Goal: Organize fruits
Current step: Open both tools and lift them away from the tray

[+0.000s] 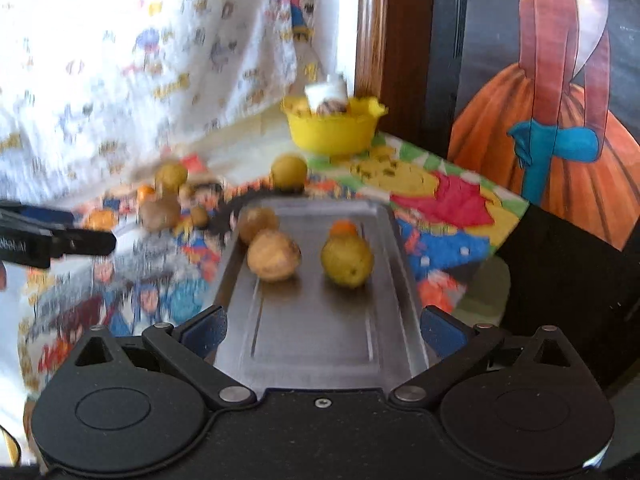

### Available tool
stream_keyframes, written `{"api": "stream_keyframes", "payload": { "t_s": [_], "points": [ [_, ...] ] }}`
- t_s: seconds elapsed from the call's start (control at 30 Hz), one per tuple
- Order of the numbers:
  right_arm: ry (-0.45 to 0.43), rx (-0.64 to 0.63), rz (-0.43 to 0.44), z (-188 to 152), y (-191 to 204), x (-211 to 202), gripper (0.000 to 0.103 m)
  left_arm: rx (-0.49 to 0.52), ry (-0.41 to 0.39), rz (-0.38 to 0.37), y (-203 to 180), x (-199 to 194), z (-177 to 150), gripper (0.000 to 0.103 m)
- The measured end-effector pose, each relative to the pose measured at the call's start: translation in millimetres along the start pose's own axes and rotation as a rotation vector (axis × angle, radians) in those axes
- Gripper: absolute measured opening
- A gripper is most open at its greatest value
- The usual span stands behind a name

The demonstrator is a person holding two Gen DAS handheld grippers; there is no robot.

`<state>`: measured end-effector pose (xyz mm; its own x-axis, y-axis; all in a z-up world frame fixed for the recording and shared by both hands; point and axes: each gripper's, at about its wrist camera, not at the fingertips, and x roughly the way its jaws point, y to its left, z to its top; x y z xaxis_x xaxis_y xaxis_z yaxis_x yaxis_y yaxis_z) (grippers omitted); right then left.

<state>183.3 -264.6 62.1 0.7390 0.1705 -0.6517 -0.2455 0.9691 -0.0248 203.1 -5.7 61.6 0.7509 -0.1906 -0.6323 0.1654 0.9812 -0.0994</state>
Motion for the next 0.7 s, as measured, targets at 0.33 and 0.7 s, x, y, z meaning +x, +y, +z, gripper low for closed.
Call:
{"api": "stream_keyframes", "payload": {
  "t_s": [0.33, 0.7],
  "points": [
    [0.113, -0.052, 0.184, 13, 37, -13, 0.102, 0.030, 0.068, 0.060, 34, -23, -7, 0.103],
    [0.105, -0.147, 0.324, 55, 55, -18, 0.102, 0.017, 0.093, 0.148, 83, -40, -9, 0.103]
  ]
}}
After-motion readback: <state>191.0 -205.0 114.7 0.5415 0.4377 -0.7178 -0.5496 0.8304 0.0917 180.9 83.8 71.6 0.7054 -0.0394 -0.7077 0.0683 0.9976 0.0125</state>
